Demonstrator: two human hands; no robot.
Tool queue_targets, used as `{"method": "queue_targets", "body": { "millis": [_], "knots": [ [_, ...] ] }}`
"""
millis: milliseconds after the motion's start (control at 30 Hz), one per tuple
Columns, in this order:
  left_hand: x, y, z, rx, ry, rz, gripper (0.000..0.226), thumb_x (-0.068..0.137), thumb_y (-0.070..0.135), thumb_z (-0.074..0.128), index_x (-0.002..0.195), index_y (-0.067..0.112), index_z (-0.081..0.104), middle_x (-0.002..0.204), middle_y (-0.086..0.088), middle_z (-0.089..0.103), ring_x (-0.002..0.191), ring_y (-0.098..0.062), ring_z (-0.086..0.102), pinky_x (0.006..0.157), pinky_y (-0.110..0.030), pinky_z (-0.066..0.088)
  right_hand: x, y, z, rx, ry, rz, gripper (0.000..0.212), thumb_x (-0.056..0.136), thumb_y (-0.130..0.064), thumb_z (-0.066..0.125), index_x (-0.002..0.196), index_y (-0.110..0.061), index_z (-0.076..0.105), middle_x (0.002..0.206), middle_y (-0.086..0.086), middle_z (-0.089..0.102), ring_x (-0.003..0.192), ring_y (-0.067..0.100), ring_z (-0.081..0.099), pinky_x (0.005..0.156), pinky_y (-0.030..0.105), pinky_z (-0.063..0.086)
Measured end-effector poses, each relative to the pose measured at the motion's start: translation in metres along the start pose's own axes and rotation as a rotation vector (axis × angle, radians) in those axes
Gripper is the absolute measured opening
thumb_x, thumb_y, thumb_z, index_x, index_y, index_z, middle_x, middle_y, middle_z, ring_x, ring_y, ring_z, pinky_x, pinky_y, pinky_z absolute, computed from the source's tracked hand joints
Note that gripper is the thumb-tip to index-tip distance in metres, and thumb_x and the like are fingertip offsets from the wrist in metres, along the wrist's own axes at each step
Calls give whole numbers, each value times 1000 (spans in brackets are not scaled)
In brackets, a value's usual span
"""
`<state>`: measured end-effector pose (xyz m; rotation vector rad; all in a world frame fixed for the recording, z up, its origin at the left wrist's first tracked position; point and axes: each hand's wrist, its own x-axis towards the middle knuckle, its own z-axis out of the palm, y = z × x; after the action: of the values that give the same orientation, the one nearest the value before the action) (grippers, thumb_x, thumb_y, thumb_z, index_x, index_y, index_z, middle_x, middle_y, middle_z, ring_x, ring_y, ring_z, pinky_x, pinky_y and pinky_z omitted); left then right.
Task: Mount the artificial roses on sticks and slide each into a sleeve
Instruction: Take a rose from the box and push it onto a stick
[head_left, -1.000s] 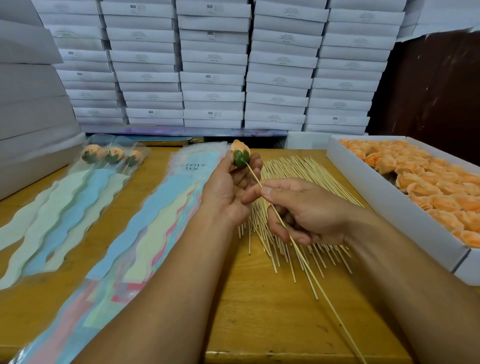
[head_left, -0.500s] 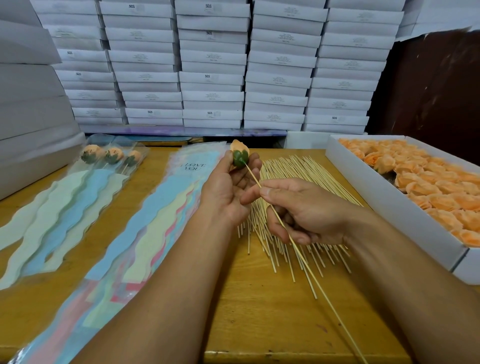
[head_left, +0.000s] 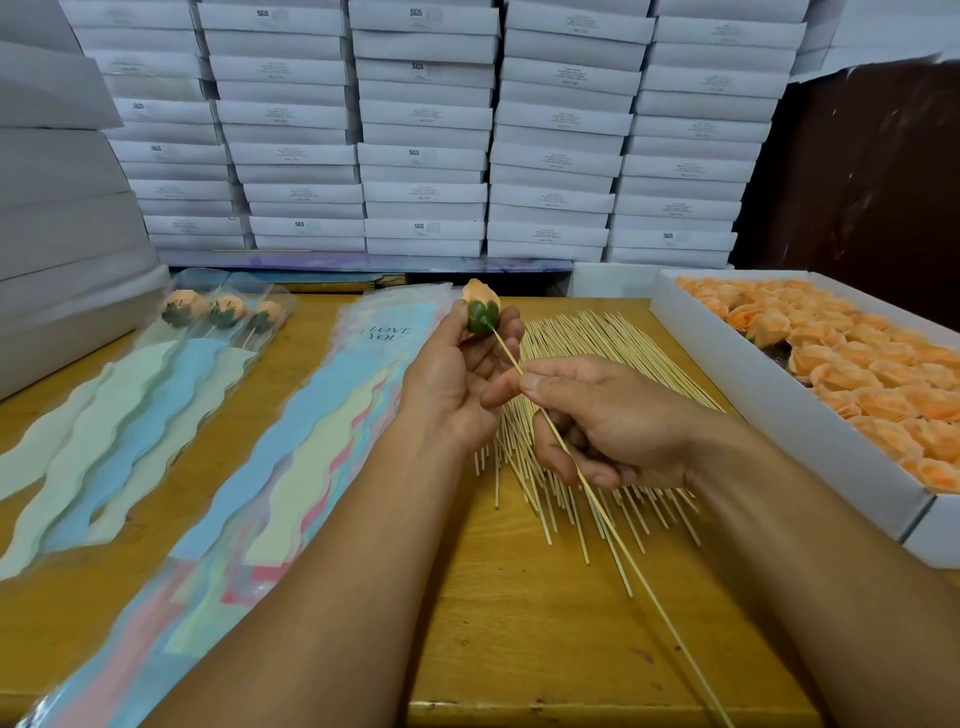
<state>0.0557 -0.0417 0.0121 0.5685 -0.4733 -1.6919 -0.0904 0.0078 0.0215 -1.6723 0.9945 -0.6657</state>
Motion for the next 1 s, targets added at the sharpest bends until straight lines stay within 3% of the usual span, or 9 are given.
{"method": "queue_targets", "body": {
  "millis": [133, 467, 567, 667, 800, 1000],
  "knots": [
    [0, 0, 0, 10, -2, -1, 27, 102, 27, 54, 106, 2, 64, 88, -14, 75, 68, -15, 71, 56, -19, 56, 0, -1, 0, 18, -4, 0, 30, 110, -31, 36, 120, -25, 64, 58, 7, 61, 33, 10, 42, 31, 17, 28],
    [1, 0, 0, 77, 37, 28, 38, 99, 27, 59, 129, 2, 60, 87, -13, 75, 66, -13, 68, 52, -21, 55, -1, -2, 1, 1, 24, 41, 31, 111, -30, 35, 121, -24, 63, 57, 7, 60, 33, 10, 42, 31, 17, 28],
    [2, 0, -1, 127, 43, 30, 30, 98, 26, 60, 119, 5, 63, 88, -13, 74, 68, -14, 65, 51, -23, 55, -1, -3, 2, -9, 43, 54, 31, 110, -29, 35, 118, -24, 65, 56, 7, 60, 32, 9, 41, 30, 16, 27],
    [2, 0, -2, 164, 39, 25, 17, 98, 25, 60, 103, 9, 64, 86, -12, 74, 67, -13, 63, 60, -25, 51, 0, -4, 3, -4, 64, 59, 31, 110, -27, 37, 114, -22, 67, 55, 6, 60, 32, 9, 40, 30, 16, 25],
    [2, -2, -2, 178, 48, 50, 16, 99, 21, 57, 99, 6, 64, 81, -12, 72, 67, -14, 61, 71, -27, 48, 3, -3, 4, 22, 141, 67, 27, 108, -18, 44, 107, -14, 70, 56, 6, 60, 32, 8, 40, 29, 16, 25],
    [1, -4, 0, 234, 80, 70, 18, 100, 17, 54, 89, 5, 61, 70, -11, 70, 61, -15, 60, 66, -27, 50, 4, 0, 6, 45, 217, 47, 26, 105, -12, 49, 100, -6, 73, 55, 8, 60, 30, 8, 38, 28, 17, 23]
  ]
}}
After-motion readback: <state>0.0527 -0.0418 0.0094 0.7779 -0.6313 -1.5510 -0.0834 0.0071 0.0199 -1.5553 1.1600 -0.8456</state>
